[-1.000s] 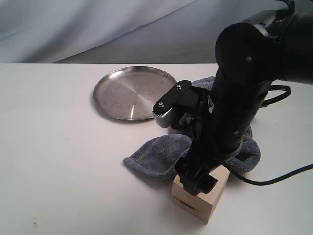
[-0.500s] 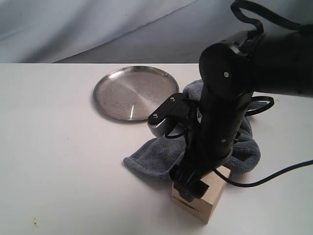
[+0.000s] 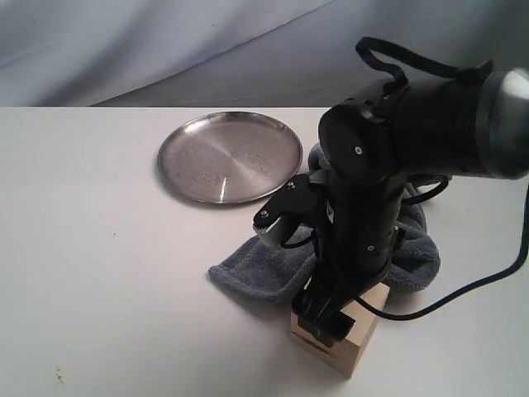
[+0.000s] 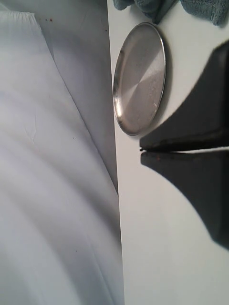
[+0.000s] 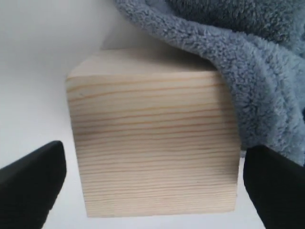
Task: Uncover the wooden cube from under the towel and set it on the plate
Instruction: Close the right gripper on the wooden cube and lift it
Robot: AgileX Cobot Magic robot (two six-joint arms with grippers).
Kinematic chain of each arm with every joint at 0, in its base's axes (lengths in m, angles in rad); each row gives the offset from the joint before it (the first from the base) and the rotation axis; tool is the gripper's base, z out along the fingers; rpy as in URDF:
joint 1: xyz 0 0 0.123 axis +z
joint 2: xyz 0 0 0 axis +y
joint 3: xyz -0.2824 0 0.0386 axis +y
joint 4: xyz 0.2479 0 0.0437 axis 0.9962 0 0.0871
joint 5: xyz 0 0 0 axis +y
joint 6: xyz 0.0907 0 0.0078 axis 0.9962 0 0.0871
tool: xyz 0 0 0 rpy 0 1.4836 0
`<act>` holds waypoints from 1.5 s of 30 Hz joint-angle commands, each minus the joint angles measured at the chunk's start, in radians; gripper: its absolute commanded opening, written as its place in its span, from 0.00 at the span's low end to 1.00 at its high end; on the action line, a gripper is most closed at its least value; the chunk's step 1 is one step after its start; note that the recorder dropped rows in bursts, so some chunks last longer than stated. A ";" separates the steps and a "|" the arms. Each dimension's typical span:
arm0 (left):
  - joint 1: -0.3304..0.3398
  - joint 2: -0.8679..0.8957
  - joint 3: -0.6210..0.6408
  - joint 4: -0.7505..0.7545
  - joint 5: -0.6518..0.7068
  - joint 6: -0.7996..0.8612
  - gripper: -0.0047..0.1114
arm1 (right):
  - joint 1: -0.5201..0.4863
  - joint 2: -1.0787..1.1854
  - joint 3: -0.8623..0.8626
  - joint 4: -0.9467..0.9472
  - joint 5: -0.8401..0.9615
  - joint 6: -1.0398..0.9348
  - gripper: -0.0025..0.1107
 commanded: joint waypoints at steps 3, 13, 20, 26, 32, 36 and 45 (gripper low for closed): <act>-0.005 -0.004 0.004 -0.002 -0.002 -0.003 0.04 | -0.001 0.041 0.005 0.020 -0.018 0.001 0.83; -0.005 -0.004 0.004 -0.002 -0.002 -0.003 0.04 | -0.001 0.093 0.005 0.031 -0.034 0.005 0.78; -0.005 -0.004 0.004 -0.002 -0.002 -0.003 0.04 | -0.001 0.093 0.005 0.031 -0.038 0.013 0.53; -0.005 -0.004 0.004 -0.002 -0.002 -0.003 0.04 | -0.001 0.093 0.005 0.031 -0.038 0.013 0.16; -0.005 -0.004 0.004 -0.002 -0.002 -0.003 0.04 | -0.001 0.091 0.005 0.038 -0.016 0.025 0.02; -0.005 -0.004 0.004 -0.002 -0.002 -0.003 0.04 | -0.001 0.071 0.005 0.038 0.022 0.027 0.02; -0.005 -0.004 0.004 -0.002 -0.002 -0.003 0.04 | -0.001 -0.077 0.005 0.045 0.035 0.043 0.02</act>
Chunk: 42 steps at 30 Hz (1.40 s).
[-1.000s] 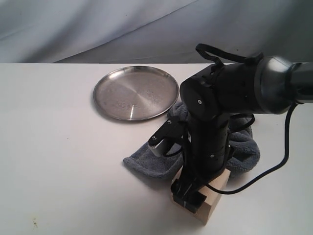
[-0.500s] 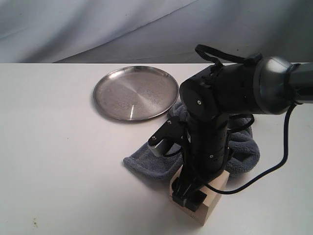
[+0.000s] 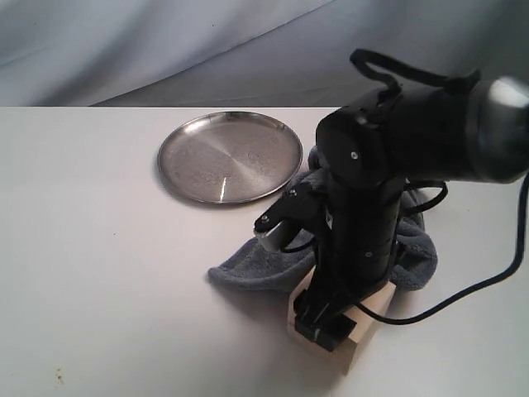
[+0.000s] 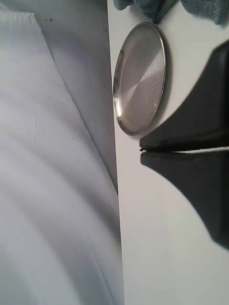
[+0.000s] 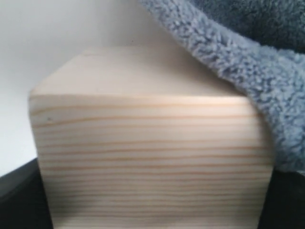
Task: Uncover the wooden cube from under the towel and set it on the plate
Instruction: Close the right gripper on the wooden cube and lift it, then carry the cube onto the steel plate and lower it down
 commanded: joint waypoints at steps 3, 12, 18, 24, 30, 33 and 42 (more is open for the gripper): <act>-0.005 -0.004 0.004 -0.002 -0.002 -0.003 0.04 | -0.001 -0.135 -0.001 0.008 0.025 0.019 0.02; -0.005 -0.004 0.004 -0.002 -0.002 -0.003 0.04 | -0.001 -0.244 -0.001 -0.029 0.032 0.060 0.02; -0.005 -0.004 0.004 -0.002 -0.002 -0.003 0.04 | -0.001 -0.246 -0.003 -0.082 -0.007 0.241 0.02; -0.005 -0.004 0.004 -0.002 -0.002 -0.003 0.04 | -0.001 -0.227 -0.088 -0.078 -0.053 0.467 0.02; -0.005 -0.004 0.004 -0.002 -0.002 -0.003 0.04 | -0.001 -0.124 -0.272 -0.073 0.043 0.520 0.02; -0.005 -0.004 0.004 -0.002 -0.002 -0.003 0.04 | -0.001 -0.053 -0.362 -0.073 0.060 0.520 0.02; -0.005 -0.004 0.004 -0.002 -0.002 -0.003 0.04 | -0.001 0.162 -0.641 -0.073 0.073 0.518 0.02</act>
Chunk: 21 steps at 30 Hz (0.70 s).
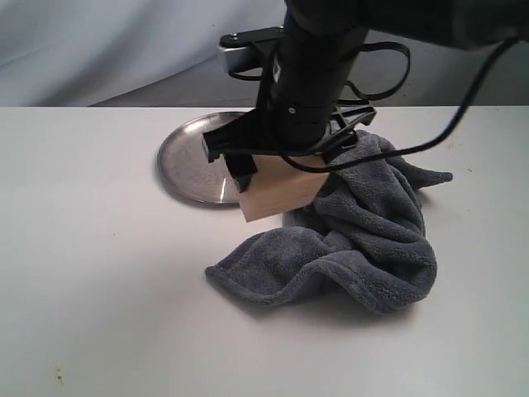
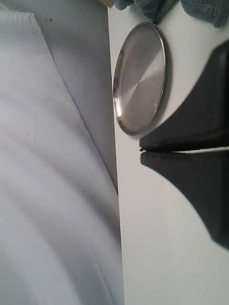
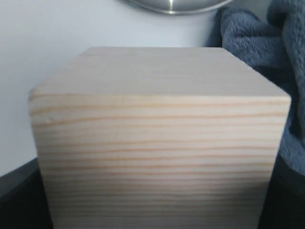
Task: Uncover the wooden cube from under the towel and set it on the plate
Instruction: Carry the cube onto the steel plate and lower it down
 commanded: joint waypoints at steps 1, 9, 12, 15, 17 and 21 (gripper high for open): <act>-0.005 -0.004 0.004 -0.002 -0.002 -0.003 0.04 | -0.003 0.098 -0.141 -0.004 0.001 0.001 0.02; -0.005 -0.004 0.004 -0.002 -0.002 -0.003 0.04 | -0.048 0.289 -0.391 0.074 0.010 0.001 0.02; -0.005 -0.004 0.004 -0.002 -0.002 -0.003 0.04 | -0.087 0.361 -0.477 0.141 0.012 0.006 0.02; -0.005 -0.004 0.004 -0.002 -0.002 -0.003 0.04 | -0.127 0.422 -0.550 0.207 0.012 0.020 0.02; -0.005 -0.004 0.004 -0.002 -0.002 -0.003 0.04 | -0.148 0.455 -0.589 0.227 0.010 0.034 0.02; -0.005 -0.004 0.004 -0.002 -0.002 -0.003 0.04 | -0.179 0.507 -0.643 0.234 -0.031 0.058 0.02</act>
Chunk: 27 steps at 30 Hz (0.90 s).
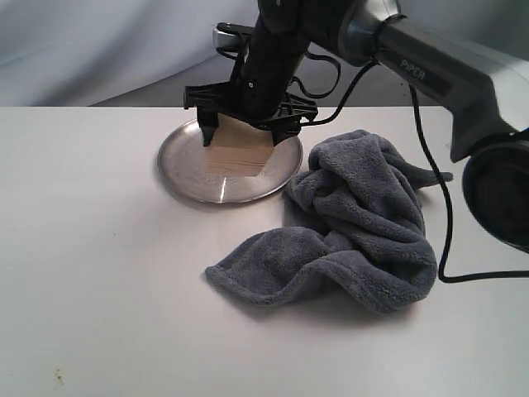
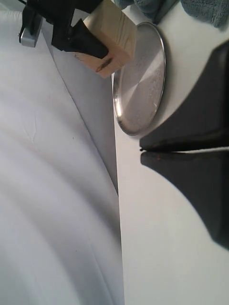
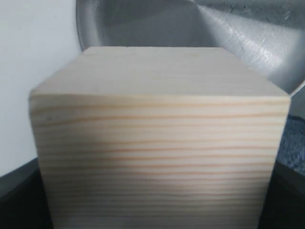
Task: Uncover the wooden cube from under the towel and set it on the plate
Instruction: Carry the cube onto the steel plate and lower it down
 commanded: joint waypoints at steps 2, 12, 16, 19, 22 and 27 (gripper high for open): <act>-0.005 -0.004 0.004 -0.002 -0.002 -0.003 0.04 | -0.042 0.043 -0.061 0.022 -0.089 0.029 0.02; -0.005 -0.004 0.004 -0.002 -0.002 -0.003 0.04 | -0.051 0.107 -0.061 0.000 -0.252 0.051 0.02; -0.005 -0.004 0.004 -0.002 -0.002 -0.003 0.04 | -0.051 0.132 -0.061 -0.025 -0.261 0.053 0.02; -0.005 -0.004 0.004 -0.002 -0.002 -0.003 0.04 | -0.051 0.143 -0.061 -0.025 -0.261 0.053 0.02; -0.005 -0.004 0.004 -0.002 -0.002 -0.003 0.04 | -0.051 0.142 -0.061 -0.028 -0.270 0.053 0.02; -0.005 -0.004 0.004 -0.002 -0.002 -0.003 0.04 | -0.051 0.142 -0.061 -0.026 -0.266 0.040 0.02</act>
